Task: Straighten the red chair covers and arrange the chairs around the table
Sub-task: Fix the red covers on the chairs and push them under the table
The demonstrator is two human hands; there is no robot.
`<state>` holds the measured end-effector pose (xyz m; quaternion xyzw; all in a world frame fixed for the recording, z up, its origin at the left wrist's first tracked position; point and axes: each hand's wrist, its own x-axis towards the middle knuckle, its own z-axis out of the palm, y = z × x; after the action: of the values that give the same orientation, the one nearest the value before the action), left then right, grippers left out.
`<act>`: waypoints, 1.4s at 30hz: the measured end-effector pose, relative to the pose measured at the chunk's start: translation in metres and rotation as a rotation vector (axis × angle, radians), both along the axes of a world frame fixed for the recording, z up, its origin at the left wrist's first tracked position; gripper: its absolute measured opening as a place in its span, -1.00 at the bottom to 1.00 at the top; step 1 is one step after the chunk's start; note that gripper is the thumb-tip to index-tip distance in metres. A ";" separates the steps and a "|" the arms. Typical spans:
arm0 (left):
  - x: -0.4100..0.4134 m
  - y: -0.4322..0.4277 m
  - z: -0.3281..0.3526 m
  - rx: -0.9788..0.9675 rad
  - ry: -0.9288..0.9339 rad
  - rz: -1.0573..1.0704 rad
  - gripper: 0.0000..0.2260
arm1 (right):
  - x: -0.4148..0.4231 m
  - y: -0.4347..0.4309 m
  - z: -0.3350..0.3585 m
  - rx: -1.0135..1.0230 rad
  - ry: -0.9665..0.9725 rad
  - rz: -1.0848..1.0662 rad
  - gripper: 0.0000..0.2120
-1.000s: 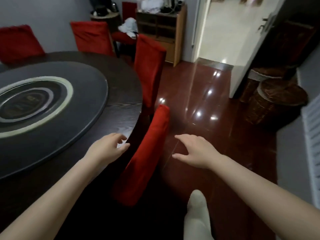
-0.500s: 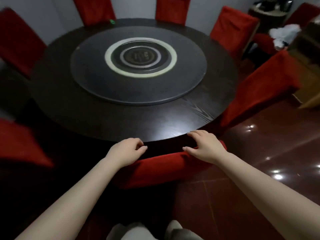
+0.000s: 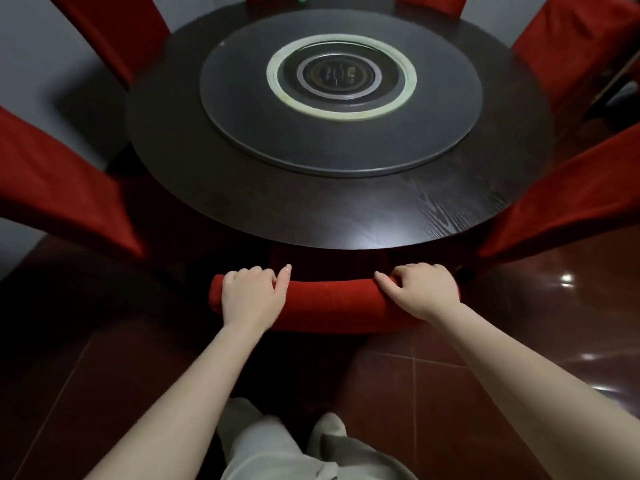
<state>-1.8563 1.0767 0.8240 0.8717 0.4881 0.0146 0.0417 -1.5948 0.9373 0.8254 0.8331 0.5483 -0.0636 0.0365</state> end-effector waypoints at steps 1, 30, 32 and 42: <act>0.001 -0.005 -0.001 0.002 -0.001 0.012 -0.44 | 0.003 -0.003 -0.002 0.015 -0.044 0.028 -0.42; -0.066 0.008 -0.019 0.123 -0.012 -0.099 -0.50 | -0.079 -0.009 -0.020 0.302 -0.114 -0.065 -0.51; -0.068 0.001 -0.017 0.121 -0.041 -0.078 -0.50 | -0.079 -0.010 -0.018 0.307 -0.112 -0.055 -0.52; -0.080 -0.024 -0.017 0.058 -0.003 -0.038 -0.45 | -0.088 -0.027 -0.020 0.311 -0.119 -0.057 -0.51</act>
<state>-1.9364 1.0524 0.8073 0.8815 0.4709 0.0295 0.0174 -1.6827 0.9103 0.8054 0.8460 0.5247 0.0705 -0.0625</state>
